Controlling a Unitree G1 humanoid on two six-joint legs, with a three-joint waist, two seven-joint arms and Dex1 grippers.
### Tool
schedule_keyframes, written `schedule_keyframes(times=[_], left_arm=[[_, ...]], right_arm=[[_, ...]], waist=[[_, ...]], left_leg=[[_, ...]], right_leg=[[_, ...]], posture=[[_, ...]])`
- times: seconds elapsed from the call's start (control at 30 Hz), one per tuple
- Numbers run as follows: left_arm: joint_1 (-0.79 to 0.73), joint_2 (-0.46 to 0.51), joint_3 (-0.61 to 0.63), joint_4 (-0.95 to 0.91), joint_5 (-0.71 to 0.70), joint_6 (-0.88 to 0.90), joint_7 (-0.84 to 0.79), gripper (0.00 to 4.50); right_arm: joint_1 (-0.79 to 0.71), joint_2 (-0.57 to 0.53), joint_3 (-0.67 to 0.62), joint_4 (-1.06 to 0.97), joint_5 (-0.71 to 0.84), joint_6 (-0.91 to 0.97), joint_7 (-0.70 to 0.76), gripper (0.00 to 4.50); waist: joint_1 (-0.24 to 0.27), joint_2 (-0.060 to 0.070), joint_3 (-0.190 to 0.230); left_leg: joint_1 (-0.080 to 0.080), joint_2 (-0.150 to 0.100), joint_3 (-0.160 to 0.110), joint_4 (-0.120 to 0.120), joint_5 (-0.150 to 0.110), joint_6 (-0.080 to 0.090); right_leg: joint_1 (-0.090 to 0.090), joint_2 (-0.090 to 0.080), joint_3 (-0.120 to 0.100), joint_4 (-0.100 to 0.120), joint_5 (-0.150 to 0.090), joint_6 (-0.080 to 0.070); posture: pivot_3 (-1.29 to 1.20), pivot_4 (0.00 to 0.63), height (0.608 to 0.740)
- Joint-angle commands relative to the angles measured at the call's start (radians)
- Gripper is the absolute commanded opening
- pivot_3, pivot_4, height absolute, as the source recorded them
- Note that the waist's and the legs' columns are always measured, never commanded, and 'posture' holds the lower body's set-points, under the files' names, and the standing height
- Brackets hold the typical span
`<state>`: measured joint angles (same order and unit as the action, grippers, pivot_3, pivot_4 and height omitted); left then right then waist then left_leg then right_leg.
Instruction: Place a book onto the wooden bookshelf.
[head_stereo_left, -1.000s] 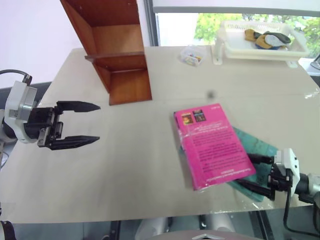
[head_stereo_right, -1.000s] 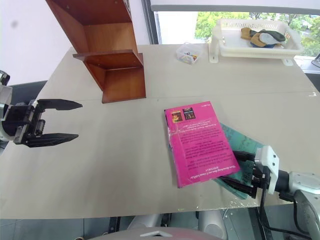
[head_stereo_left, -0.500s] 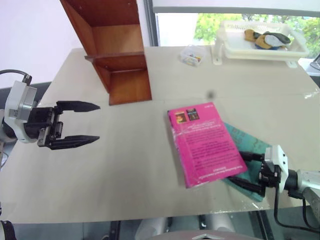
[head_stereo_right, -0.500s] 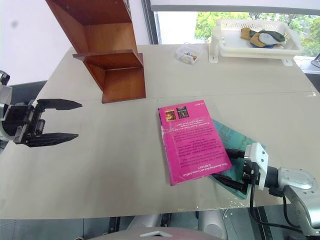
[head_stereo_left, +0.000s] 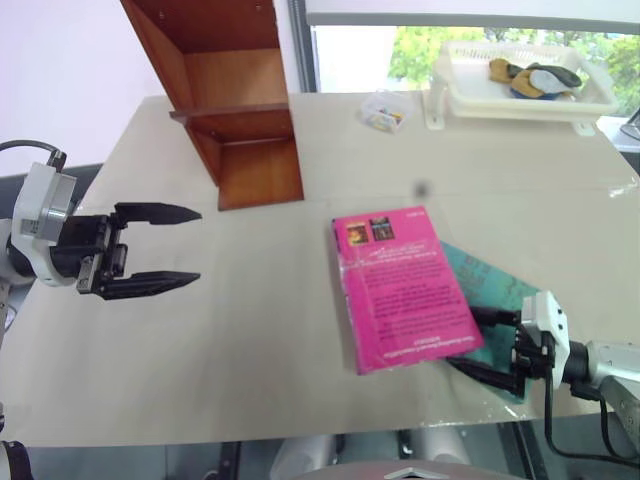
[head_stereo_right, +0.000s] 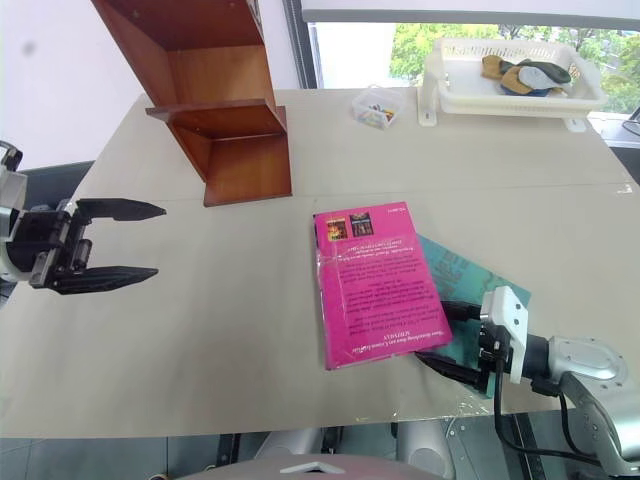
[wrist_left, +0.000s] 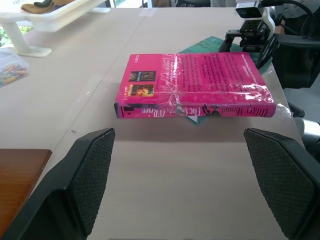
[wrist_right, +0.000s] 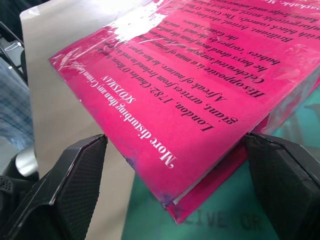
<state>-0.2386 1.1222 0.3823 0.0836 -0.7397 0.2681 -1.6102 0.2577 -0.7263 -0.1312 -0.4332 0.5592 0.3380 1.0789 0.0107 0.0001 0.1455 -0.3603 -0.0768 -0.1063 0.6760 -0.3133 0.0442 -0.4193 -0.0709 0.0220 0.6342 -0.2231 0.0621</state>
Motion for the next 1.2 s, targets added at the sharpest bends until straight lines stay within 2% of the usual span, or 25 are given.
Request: schedule_keyframes(times=[0.03,0.23,0.43,0.57,0.73,0.87,1.07,1.2], left_arm=[[-0.017,0.004,0.011,0.0,-0.01,-0.019,-0.004,4.44],[-0.01,0.004,0.013,0.005,-0.01,-0.03,-0.004,4.44],[-0.005,-0.013,0.016,-0.002,-0.007,-0.021,-0.004,4.44],[-0.003,-0.046,-0.015,-0.031,-0.009,0.022,0.006,4.44],[-0.02,-0.107,-0.105,-0.087,-0.027,0.168,0.089,4.44],[-0.037,-0.227,-0.188,-0.149,-0.059,0.302,0.222,4.44],[-0.056,-0.317,-0.317,-0.138,-0.046,0.504,0.337,4.44],[-0.117,-0.394,-0.353,-0.089,-0.11,0.701,0.416,4.44]], right_arm=[[0.0,-0.005,-0.004,-0.037,0.016,0.001,-0.002,4.5],[0.024,-0.013,-0.038,-0.019,0.001,-0.019,0.0,4.5],[0.125,-0.056,-0.173,0.006,0.021,-0.05,0.047,4.5],[0.221,-0.085,-0.342,0.056,0.03,-0.075,0.1,4.5],[0.26,-0.102,-0.487,0.088,0.06,-0.081,0.14,4.5],[0.245,-0.11,-0.581,0.03,0.145,-0.029,0.138,4.5],[0.251,-0.111,-0.649,-0.11,0.257,0.059,0.096,4.5],[0.255,-0.119,-0.674,-0.179,0.309,0.11,0.064,4.5]], waist=[[0.0,0.0,0.0],[0.0,0.0,0.0],[0.003,0.0,0.0],[0.002,0.001,0.0],[0.002,0.0,0.0],[0.002,0.0,0.0],[0.002,0.0,0.0],[0.005,0.0,0.0]], left_leg=[[0.0,0.0,0.0,0.0,0.0,0.0],[0.0,0.0,0.0,0.0,0.0,0.0],[0.0,0.0,0.0,0.0,0.0,0.0],[0.0,0.0,0.0,0.0,0.0,0.0],[0.0,0.0,0.0,0.0,0.0,0.0],[0.001,0.0,0.0,0.001,0.0,0.0],[0.001,0.0,0.0,0.001,0.0,0.0],[0.001,-0.001,-0.001,0.002,0.0,0.0]], right_leg=[[0.0,0.0,0.0,0.0,0.0,0.0],[0.0,0.0,0.0,0.0,0.0,0.0],[0.0,0.0,0.0,0.0,0.0,0.0],[0.0,0.0,0.0,0.0,0.0,0.0],[0.001,0.0,0.0,0.0,0.0,0.0],[0.002,-0.001,0.001,0.001,0.0,0.0],[0.001,0.0,0.004,0.002,0.0,0.0],[0.002,-0.001,0.003,0.002,0.0,0.0]], posture=[[0.0,0.15,0.74],[0.0,0.15,0.74],[0.0,0.15,0.74],[0.0,0.15,0.74],[0.0,0.15,0.74],[0.0,0.15,0.74],[0.0,0.15,0.74],[0.0,0.15,0.74]])
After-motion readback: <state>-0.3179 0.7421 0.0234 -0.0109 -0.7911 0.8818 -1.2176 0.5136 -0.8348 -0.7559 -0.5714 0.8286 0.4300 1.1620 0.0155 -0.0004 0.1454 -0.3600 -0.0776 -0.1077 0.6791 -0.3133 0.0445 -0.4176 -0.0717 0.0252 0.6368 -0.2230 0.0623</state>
